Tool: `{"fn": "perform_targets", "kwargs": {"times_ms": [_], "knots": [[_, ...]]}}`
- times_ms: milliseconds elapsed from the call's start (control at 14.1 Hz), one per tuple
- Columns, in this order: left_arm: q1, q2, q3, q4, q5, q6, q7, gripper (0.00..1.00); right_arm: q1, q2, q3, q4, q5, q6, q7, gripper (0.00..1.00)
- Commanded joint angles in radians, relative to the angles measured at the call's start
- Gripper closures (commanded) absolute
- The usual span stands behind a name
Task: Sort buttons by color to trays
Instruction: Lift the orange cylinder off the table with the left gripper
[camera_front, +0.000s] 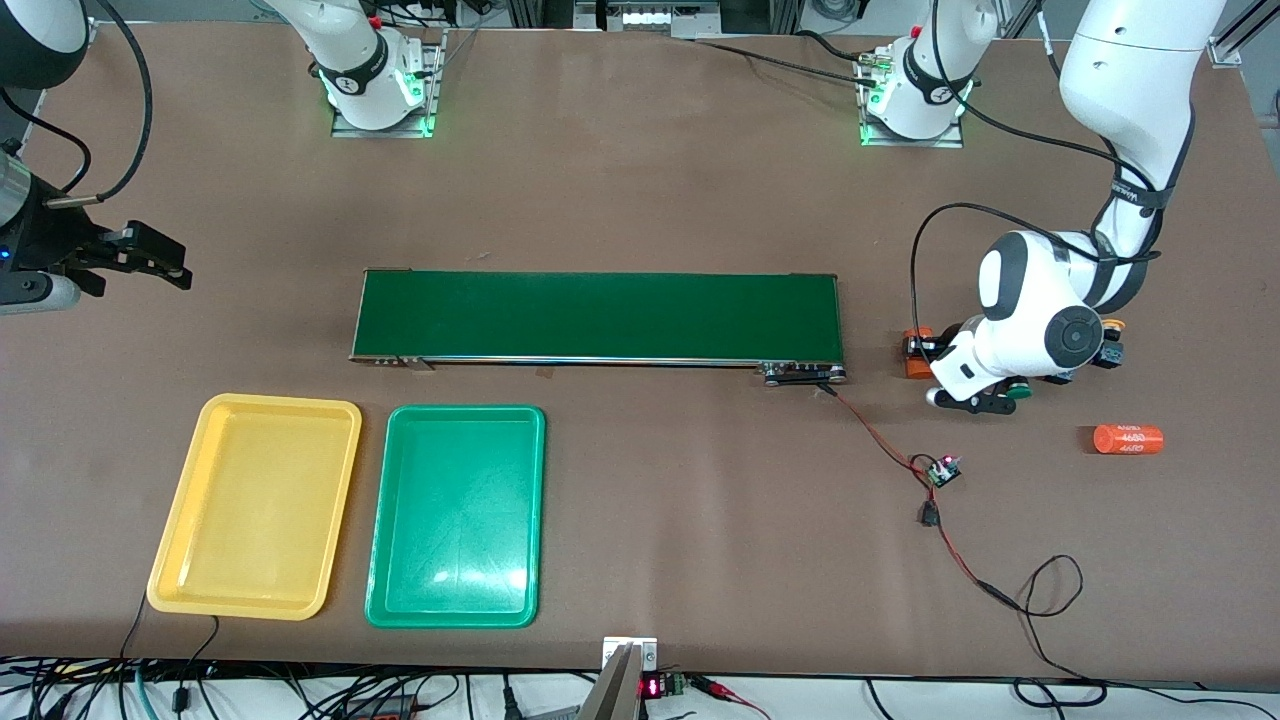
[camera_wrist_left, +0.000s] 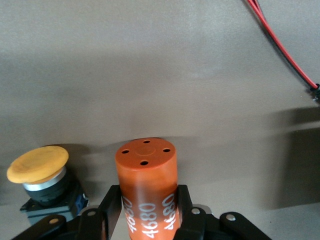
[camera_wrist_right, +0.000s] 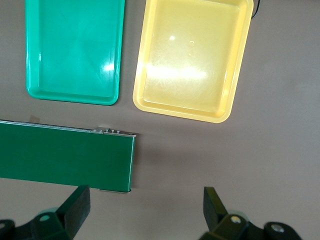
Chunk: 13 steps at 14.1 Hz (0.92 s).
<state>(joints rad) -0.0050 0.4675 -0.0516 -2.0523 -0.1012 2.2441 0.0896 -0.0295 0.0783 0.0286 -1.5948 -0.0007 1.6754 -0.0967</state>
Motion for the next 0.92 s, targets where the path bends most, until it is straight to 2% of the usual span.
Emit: {"fn": "perform_targets", "kwargs": {"times_ms": [0, 142, 495, 566, 637, 849], "knots": [[0.010, -0.009, -0.005, -0.019, -0.022, 0.018, 0.035, 0.54, -0.006, 0.006, 0.001, 0.019, 0.016, -0.003, 0.006, 0.00], [0.010, -0.009, -0.005, -0.020, -0.022, 0.018, 0.035, 0.53, -0.006, 0.004, -0.001, 0.019, 0.016, -0.003, 0.006, 0.00], [0.010, 0.000, -0.005, -0.019, -0.022, 0.020, 0.035, 0.36, -0.007, 0.003, -0.002, 0.019, 0.016, -0.005, 0.008, 0.00], [0.010, 0.006, -0.005, -0.017, -0.022, 0.020, 0.035, 0.34, -0.007, 0.001, -0.002, 0.019, 0.016, -0.006, 0.008, 0.00], [0.010, 0.010, -0.005, -0.016, -0.022, 0.022, 0.035, 0.37, -0.007, 0.001, -0.002, 0.019, 0.016, -0.006, 0.008, 0.00], [0.010, 0.011, -0.007, -0.016, -0.022, 0.026, 0.035, 0.62, -0.007, 0.000, -0.002, 0.019, 0.018, -0.006, 0.008, 0.00]]}}
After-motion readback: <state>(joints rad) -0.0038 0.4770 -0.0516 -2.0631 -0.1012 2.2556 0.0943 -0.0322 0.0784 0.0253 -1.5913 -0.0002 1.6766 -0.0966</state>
